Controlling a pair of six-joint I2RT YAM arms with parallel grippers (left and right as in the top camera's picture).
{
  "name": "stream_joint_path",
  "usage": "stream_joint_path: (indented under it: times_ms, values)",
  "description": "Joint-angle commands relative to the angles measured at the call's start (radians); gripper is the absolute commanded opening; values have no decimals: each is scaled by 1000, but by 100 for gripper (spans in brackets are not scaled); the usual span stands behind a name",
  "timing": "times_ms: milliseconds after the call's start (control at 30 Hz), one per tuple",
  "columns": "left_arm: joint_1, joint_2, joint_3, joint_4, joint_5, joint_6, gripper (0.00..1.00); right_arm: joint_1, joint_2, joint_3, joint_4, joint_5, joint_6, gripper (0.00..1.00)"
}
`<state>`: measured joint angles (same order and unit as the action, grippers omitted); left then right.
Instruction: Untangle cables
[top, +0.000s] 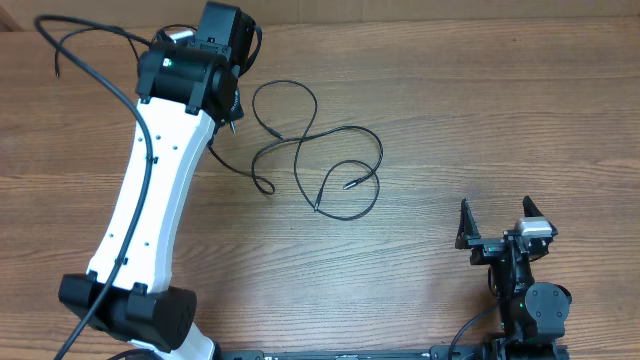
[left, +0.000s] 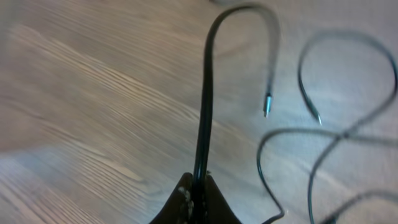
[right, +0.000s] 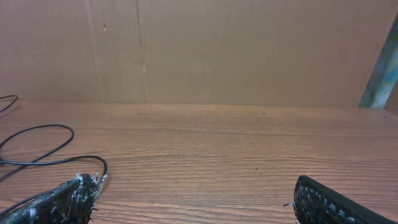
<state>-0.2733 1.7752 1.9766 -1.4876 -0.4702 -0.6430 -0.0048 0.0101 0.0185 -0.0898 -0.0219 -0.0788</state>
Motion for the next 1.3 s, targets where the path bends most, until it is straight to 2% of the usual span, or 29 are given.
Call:
stream_joint_path:
  times_ms: [0,67,133,300,367,400,567,667,767,800,833,867,1033,1167,1267]
  values:
    - [-7,24,-25,29,297,196,4,5,-7,-10,5,2,3,100]
    - [-23,27,-25,54,477,330,4,5,-7,-10,6,2,3,100]
    - [-45,30,-25,66,594,419,4,5,-7,-10,5,2,3,100]
    - [-125,48,-27,46,552,438,17,5,-7,-10,5,2,3,100]
    - [-156,63,-27,37,533,439,35,5,-7,-10,6,2,3,100]
    - [-171,70,-27,36,530,442,39,5,-7,-10,6,2,3,100]
    - [-233,128,-27,40,516,502,44,5,-7,-10,5,2,3,100]
    - [-240,166,-27,32,435,463,44,5,-7,-10,6,2,3,100]
    - [-218,196,-27,5,365,417,49,5,-7,-10,6,2,3,100]
    - [-203,203,-27,-8,357,418,53,5,-7,-10,6,2,3,100]
    - [-187,211,-27,-19,354,418,61,5,-7,-10,6,2,3,100]
    - [-171,214,-27,-26,354,418,64,5,-7,-10,5,2,3,100]
    - [-56,226,-27,-14,356,420,70,5,-7,-10,6,2,3,100]
    - [13,226,-30,5,522,579,80,5,-7,-10,5,2,3,100]
    - [33,226,-50,19,572,587,77,5,-7,-10,6,2,3,100]
